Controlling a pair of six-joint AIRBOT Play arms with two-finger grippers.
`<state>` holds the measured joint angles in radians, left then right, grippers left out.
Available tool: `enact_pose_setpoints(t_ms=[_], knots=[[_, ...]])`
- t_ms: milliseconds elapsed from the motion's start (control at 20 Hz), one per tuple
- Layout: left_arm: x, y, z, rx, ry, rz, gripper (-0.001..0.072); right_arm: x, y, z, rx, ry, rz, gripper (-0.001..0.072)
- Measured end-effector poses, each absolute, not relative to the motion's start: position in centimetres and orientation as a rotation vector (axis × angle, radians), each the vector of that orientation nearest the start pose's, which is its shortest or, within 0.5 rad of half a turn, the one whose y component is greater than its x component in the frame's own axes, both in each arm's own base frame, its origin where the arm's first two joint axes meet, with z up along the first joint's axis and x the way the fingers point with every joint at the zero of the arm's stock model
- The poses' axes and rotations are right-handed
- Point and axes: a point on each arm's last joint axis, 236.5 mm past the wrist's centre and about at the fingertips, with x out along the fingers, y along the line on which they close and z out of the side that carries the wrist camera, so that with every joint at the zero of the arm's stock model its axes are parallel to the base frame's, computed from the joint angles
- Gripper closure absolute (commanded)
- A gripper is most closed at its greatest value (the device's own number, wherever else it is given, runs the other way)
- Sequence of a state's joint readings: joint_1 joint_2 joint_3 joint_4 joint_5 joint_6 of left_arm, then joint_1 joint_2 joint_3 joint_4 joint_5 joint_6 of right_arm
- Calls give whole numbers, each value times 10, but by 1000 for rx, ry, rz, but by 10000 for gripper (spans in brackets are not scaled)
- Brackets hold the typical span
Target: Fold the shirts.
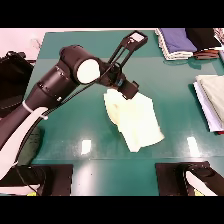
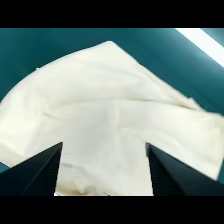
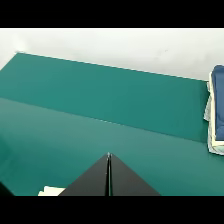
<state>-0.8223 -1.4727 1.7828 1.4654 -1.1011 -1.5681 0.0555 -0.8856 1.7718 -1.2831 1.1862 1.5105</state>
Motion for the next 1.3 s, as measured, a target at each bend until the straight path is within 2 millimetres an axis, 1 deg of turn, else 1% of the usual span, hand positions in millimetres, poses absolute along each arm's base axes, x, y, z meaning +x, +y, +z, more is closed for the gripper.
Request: enact_pose_setpoints(t_ms=[100,150,200,250,300,350,400,500,550,650,700,800,1000,1050,1100,1150,1200,1250,1300], knots=[[363,-370,174,218,822,-772,101,318,80,417,78,301,311,692],[378,-349,168,186,859,-720,101,318,79,417,78,303,311,692],[391,-325,157,159,910,-659,101,318,79,417,78,305,311,692],[401,-306,145,115,958,-617,100,318,79,416,78,306,310,692],[408,-287,130,68,1014,-576,100,318,79,416,78,307,310,692],[409,-274,111,18,1074,-553,100,317,79,416,78,308,311,692],[406,-265,90,-37,1141,-537,100,317,79,415,77,310,311,692],[397,-253,46,-125,1244,-503,101,318,79,415,78,312,311,692],[389,-253,26,-166,1287,-496,101,319,80,414,78,314,312,692],[372,-261,-7,-256,1346,-491,101,322,80,411,81,323,315,692],[366,-267,-19,-293,1357,-491,101,324,81,409,81,330,315,692],[355,-284,-33,-338,1362,-506,101,328,82,403,82,354,317,692],[339,-315,-49,-366,1359,-537,102,335,83,386,80,417,320,692],[336,-320,-53,-366,1362,-543,183,335,83,383,79,426,321,692],[331,-325,-58,-364,1372,-548,318,335,83,382,79,432,321,692],[328,-329,-61,-365,1381,-551,436,335,83,381,78,436,322,692],[327,-332,-63,-371,1383,-552,588,335,83,379,78,443,322,692],[325,-334,-65,-372,1387,-553,684,335,83,378,76,450,322,692],[326,-335,-66,-375,1384,-553,685,333,83,375,74,464,323,692]])
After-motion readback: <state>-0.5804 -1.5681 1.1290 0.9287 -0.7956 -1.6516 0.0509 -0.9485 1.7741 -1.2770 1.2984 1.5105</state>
